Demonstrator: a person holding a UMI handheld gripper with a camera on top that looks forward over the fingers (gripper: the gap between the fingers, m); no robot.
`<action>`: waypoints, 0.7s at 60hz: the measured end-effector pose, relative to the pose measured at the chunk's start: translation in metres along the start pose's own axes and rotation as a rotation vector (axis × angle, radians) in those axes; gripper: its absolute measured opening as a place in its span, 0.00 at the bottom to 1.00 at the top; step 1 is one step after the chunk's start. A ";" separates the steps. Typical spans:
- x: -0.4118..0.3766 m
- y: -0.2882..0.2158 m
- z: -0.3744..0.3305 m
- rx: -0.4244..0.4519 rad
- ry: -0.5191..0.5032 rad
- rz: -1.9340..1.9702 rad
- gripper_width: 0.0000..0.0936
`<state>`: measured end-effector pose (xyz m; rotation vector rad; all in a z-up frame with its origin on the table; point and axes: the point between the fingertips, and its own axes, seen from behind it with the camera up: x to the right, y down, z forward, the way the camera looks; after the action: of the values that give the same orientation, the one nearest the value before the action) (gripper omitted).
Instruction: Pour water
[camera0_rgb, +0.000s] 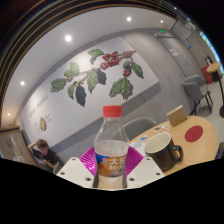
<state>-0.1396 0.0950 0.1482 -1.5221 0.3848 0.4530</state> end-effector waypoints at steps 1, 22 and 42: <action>-0.017 0.004 0.000 -0.001 0.007 0.069 0.34; -0.010 -0.020 0.037 -0.006 -0.136 1.272 0.41; -0.026 -0.032 0.036 -0.006 -0.161 1.540 0.45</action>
<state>-0.1468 0.1297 0.1892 -0.9113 1.4043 1.7282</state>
